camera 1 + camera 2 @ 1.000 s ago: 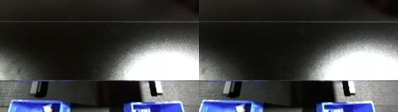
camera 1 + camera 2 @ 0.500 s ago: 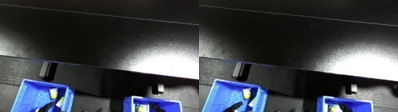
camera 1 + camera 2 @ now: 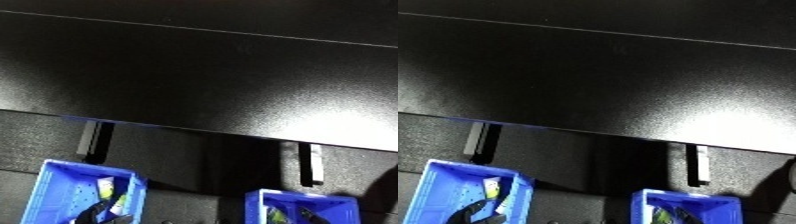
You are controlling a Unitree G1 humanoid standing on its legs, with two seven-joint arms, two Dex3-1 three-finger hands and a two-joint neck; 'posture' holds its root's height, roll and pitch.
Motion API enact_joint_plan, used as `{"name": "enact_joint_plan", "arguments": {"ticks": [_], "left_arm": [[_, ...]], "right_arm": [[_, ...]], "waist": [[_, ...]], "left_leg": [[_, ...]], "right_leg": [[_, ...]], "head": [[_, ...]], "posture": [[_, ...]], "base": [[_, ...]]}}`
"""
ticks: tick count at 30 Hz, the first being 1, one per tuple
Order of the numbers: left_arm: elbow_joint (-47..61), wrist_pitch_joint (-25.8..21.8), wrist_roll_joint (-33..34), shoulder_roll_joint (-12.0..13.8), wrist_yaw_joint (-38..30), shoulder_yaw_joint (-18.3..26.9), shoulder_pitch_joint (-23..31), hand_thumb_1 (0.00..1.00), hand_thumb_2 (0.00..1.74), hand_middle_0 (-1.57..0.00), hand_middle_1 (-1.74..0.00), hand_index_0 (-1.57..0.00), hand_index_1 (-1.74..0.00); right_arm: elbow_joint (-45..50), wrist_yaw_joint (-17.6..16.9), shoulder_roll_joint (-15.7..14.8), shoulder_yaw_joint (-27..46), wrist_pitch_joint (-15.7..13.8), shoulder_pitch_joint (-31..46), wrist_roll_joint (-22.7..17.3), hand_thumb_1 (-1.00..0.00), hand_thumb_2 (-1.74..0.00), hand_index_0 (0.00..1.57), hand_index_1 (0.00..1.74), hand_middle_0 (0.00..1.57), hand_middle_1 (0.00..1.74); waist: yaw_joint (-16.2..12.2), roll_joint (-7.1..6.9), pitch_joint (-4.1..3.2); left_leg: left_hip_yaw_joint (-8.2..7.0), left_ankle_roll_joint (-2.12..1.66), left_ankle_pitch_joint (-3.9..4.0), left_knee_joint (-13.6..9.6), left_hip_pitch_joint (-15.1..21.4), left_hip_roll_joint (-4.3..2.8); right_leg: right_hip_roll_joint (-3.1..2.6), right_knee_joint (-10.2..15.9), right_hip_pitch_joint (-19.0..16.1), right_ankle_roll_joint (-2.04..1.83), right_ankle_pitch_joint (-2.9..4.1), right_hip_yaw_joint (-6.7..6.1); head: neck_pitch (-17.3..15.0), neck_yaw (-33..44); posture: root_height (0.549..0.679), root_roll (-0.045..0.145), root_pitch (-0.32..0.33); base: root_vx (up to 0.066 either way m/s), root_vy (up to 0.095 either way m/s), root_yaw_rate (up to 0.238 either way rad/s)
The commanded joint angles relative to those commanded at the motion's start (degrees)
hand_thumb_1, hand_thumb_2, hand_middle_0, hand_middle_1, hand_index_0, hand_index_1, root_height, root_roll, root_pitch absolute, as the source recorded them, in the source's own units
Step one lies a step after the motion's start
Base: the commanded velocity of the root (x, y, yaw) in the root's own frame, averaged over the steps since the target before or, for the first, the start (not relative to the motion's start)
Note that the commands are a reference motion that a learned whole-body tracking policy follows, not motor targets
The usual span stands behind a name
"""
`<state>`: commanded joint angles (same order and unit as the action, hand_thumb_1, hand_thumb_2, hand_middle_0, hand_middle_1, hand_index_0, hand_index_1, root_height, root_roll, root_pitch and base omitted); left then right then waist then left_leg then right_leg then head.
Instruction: Pick up the object and place it into the box
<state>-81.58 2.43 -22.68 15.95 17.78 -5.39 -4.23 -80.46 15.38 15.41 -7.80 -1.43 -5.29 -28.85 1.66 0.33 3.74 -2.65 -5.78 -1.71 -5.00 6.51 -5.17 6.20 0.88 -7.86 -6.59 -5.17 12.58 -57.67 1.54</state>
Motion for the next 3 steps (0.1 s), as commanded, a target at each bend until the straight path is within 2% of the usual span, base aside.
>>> {"name": "enact_joint_plan", "arguments": {"ticks": [3], "left_arm": [[-0.26,0.17,0.19,0.01,0.21,0.38,0.27,0.0,0.0,0.0,0.0,0.0,0.0]], "right_arm": [[-0.34,0.17,-0.06,0.18,-0.21,0.25,0.4,0.0,0.0,0.0,0.0,0.0,0.0]], "waist": [[-0.08,0.08,-0.27]], "left_leg": [[-0.08,0.03,-0.2,0.0,0.29,-0.07]], "right_leg": [[0.01,0.32,-0.34,-0.03,0.03,-0.09]], "head": [[0.61,-0.11]], "posture": [[0.674,0.02,-0.026]], "base": [[0.032,0.003,-0.035]]}}
